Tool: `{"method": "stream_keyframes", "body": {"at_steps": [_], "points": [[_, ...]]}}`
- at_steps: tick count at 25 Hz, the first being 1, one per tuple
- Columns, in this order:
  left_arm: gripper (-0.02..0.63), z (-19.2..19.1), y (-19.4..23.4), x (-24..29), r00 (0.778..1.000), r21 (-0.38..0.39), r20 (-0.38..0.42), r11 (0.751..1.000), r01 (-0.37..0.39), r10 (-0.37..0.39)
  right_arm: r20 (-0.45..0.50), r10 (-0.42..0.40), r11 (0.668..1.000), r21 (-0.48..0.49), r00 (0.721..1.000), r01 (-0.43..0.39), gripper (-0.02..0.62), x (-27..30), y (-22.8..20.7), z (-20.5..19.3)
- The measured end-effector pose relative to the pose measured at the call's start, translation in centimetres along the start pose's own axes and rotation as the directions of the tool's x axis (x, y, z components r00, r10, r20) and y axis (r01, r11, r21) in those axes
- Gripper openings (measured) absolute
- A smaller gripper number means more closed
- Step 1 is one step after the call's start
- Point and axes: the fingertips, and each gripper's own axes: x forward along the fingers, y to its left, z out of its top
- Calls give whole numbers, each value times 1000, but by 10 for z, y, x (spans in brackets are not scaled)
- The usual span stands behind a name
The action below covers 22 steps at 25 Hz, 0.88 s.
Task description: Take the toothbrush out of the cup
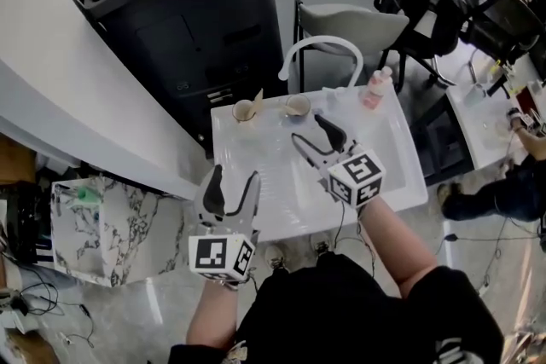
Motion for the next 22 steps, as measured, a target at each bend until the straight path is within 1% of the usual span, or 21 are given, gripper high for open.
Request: {"method": "stream_keyframes", "body": {"at_steps": [6, 14, 22], "points": [[286, -1, -3, 1, 1000, 7, 1, 1000, -29, 29, -26, 27, 1000, 17, 999, -26, 268, 25, -18, -16], [286, -4, -3, 1, 997, 16, 3, 997, -74, 74, -94, 49, 999, 14, 994, -48, 267, 63, -40, -48], [285, -8, -1, 2, 993, 8, 7, 993, -115, 115, -192, 60, 998, -4, 980, -62, 255, 102, -67, -99]]}}
